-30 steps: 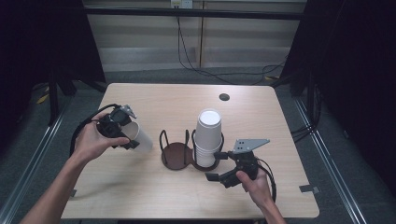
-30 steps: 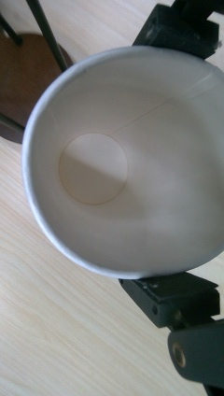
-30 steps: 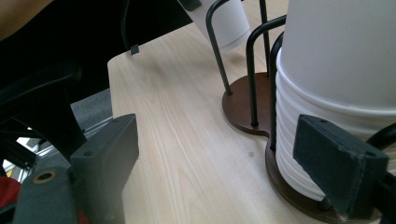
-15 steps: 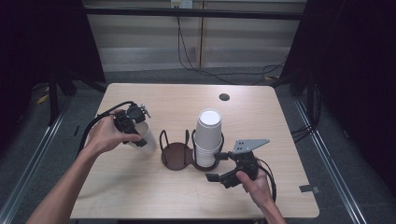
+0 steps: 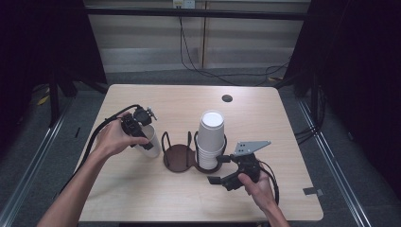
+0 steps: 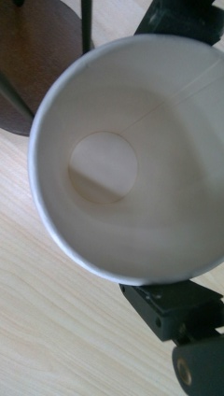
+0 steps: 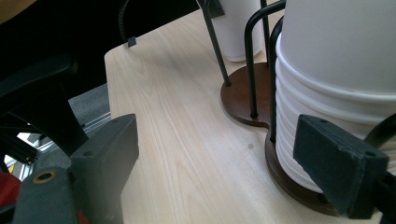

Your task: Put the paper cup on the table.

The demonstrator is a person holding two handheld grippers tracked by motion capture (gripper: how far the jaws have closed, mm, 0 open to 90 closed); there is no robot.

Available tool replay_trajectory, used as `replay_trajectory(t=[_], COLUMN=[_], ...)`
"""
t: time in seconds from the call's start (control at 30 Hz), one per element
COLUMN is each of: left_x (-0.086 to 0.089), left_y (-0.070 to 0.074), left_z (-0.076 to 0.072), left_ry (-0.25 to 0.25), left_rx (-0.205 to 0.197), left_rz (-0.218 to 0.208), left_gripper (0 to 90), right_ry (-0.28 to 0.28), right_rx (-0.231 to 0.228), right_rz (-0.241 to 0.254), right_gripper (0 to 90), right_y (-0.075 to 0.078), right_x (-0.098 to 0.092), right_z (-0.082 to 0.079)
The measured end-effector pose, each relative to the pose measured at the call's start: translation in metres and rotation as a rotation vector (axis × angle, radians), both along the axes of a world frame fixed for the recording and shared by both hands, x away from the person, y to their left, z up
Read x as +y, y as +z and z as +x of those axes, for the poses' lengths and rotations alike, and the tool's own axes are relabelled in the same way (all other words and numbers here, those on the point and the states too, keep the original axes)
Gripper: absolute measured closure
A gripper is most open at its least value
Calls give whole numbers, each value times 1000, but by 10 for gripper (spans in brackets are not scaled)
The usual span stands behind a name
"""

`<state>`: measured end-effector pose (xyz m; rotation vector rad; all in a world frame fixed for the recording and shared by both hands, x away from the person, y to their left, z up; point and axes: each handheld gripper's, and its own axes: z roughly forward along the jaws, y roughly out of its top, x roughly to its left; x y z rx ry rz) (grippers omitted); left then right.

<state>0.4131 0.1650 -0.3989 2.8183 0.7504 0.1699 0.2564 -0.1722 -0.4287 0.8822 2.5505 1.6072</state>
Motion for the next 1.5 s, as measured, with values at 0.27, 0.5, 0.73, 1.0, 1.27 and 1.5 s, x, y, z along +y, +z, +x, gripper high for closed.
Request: replay_trajectory(t=[0.27, 0.5, 0.73, 1.0, 1.27, 1.5], left_x=[2, -2, -6, -5, 6, 22], left_y=[-2, -5, -10, -17, -22, -28], left_z=[3, 1, 1, -2, -6, -9], left_ry=[-23, -32, -26, -66, -79, -77], left_rx=[15, 10, 7, 13, 23, 25], left_rz=[-32, -32, -16, -15, -60, -103], left_gripper=[69, 64, 62, 77, 102, 111], right_ry=[-10, -10, -8, -9, -7, -15], right_rx=[4, 7, 9, 13, 17, 17], right_rz=[-6, -6, -15, -17, -18, -17], right_gripper=[142, 142, 143, 143, 143, 143], right_y=[-1, -1, -2, -3, -3, -3], right_x=[0, 0, 1, 2, 3, 1], right_z=[1, 2, 1, 1, 2, 2])
